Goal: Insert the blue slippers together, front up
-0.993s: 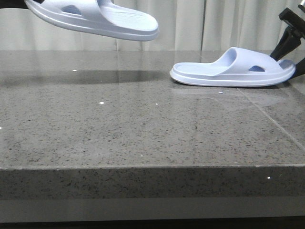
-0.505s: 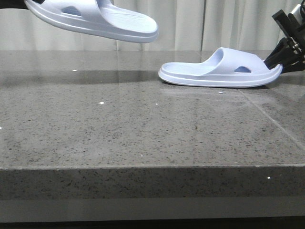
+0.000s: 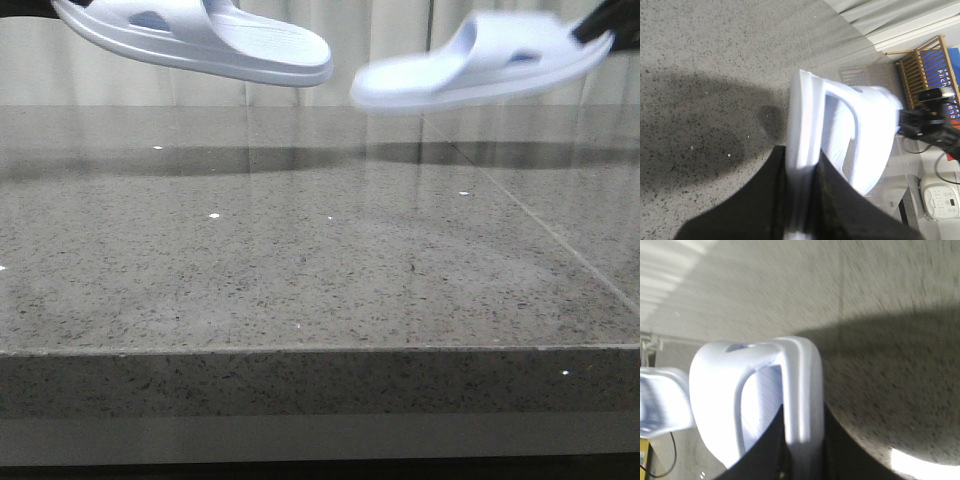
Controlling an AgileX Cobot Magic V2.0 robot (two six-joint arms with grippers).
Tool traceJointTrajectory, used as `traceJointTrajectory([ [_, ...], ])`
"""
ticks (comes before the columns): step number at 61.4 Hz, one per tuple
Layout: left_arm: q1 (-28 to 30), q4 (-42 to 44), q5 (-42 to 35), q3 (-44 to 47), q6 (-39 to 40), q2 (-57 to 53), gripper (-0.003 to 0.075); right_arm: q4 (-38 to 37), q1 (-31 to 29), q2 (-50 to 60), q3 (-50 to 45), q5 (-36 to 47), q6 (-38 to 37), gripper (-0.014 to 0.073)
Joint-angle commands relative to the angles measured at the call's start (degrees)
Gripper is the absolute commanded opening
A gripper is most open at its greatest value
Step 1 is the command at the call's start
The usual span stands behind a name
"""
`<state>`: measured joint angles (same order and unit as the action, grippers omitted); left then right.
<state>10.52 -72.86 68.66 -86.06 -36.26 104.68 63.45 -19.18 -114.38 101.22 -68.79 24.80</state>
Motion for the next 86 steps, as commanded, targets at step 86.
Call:
traceJointTrajectory([
  [86,-7.67,-14.71,5.37,-1.67,1.48,-3.46,-0.0019,13.87,11.64,7.80,3.62,-4.86,0.18,-0.0069],
])
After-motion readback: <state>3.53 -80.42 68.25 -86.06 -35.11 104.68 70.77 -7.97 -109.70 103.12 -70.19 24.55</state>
